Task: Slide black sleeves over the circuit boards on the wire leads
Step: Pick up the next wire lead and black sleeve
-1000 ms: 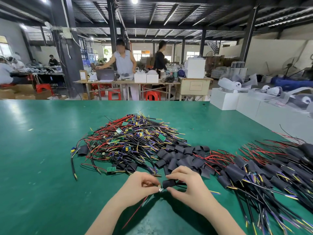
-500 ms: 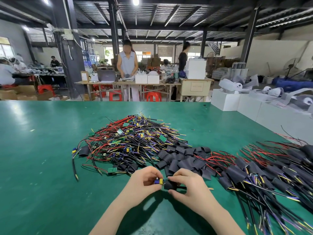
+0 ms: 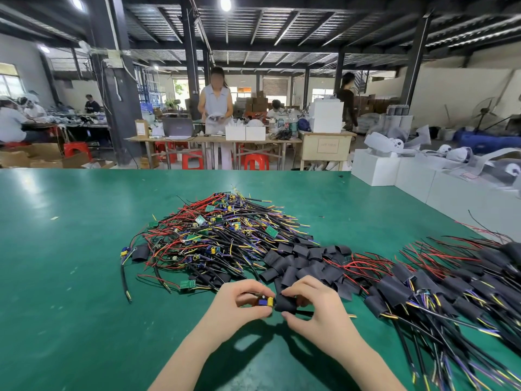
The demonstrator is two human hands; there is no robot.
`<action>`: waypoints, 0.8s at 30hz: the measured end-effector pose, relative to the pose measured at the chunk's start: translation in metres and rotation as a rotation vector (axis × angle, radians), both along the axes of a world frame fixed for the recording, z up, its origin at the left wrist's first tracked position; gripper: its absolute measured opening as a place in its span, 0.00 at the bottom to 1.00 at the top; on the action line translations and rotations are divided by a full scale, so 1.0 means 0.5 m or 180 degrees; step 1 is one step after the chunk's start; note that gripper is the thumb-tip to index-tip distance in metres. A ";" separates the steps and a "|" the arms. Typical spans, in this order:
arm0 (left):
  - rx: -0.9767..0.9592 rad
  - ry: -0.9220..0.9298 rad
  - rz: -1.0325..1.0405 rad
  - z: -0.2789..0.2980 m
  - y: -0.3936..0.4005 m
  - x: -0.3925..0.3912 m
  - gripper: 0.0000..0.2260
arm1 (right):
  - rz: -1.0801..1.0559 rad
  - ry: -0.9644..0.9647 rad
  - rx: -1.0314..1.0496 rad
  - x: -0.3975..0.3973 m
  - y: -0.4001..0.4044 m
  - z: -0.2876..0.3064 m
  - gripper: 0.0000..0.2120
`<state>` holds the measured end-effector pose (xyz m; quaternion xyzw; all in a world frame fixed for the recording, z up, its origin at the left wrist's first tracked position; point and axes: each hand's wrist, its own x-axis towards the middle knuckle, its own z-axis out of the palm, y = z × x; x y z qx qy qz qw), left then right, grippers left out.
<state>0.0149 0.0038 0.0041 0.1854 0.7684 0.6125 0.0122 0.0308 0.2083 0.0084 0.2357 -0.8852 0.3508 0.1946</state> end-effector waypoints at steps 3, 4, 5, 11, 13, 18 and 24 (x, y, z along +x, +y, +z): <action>0.0008 0.0047 0.0005 0.003 0.000 0.002 0.11 | 0.0000 -0.0086 -0.0075 -0.001 -0.001 -0.002 0.13; -0.0018 0.0069 0.0005 0.003 0.001 0.002 0.11 | -0.0004 -0.0126 -0.0083 -0.001 0.000 -0.003 0.14; -0.0049 0.0085 0.0011 0.004 0.001 0.002 0.11 | -0.0001 -0.0167 -0.0076 -0.001 0.002 -0.003 0.14; -0.0127 0.0096 0.0010 0.007 0.002 0.003 0.12 | 0.0003 -0.0343 0.0165 -0.002 0.003 -0.003 0.12; -0.0118 0.0126 0.0040 0.005 0.002 0.002 0.11 | -0.0075 -0.0322 0.0097 -0.001 0.001 -0.002 0.10; 0.0118 -0.0074 0.0156 -0.002 0.003 -0.001 0.08 | -0.0210 -0.0175 -0.0056 0.003 -0.004 0.001 0.09; 0.0307 -0.0289 0.0214 -0.004 0.009 -0.001 0.05 | -0.0314 -0.0118 -0.0096 0.004 -0.008 -0.002 0.08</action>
